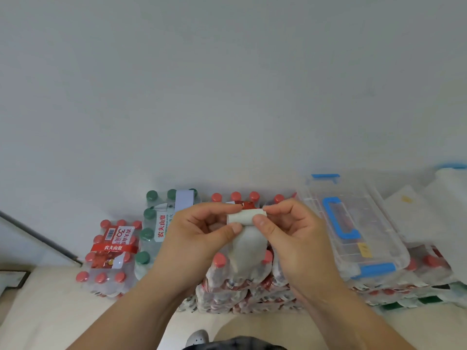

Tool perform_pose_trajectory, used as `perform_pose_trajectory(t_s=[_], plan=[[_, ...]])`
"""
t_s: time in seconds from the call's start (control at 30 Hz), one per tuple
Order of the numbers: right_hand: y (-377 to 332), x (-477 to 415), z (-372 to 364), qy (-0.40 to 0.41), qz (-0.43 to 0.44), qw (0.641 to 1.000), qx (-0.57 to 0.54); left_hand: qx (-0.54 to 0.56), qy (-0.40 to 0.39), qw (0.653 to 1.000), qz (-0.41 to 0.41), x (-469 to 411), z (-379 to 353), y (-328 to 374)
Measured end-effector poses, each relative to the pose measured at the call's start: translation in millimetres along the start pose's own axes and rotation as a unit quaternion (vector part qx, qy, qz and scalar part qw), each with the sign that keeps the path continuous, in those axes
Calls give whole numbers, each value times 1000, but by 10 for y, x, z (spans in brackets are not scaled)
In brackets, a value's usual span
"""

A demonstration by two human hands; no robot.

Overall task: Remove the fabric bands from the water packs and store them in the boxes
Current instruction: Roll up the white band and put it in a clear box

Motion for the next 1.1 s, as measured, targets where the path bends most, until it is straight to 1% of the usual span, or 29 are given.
perform_pose_trajectory(t_s=[0.27, 0.33, 0.47, 0.57, 0.63, 0.73, 0.87, 1.0, 1.1], plan=[[-78, -16, -529, 53, -38, 998, -12, 25, 6, 1000, 17, -192, 429, 188], [-81, -16, -620, 77, -29, 996, -15, 23, 11, 1000, 18, -224, 522, 195], [-69, 13, -745, 85, -26, 996, 21, 29, -16, 999, 29, -245, 615, 166], [-87, 1, -802, 54, -4, 997, 46, 39, -34, 998, 31, -268, 665, 170], [-117, -48, -828, 19, 6, 998, 64, 22, -75, 996, 37, -301, 706, 193], [-133, -157, -837, -28, -15, 996, 87, -11, -158, 986, 60, -344, 749, 228], [-115, -291, -852, -76, -61, 994, 56, -75, -203, 974, 72, -421, 811, 279], [-62, -359, -872, -111, -70, 990, 44, -115, -270, 949, 118, -489, 865, 298], [-32, -351, -895, -131, -79, 987, 49, -134, -280, 942, 125, -524, 881, 298]])
Point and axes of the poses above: each hand's wrist, its own x-axis away from the middle knuckle, its own z-axis out of the back of the hand, y = z × x, the point moved 4 cm from there along -x, towards the middle knuckle, and after that the axes turned 12 degrees about x, right-handed, at the moved point
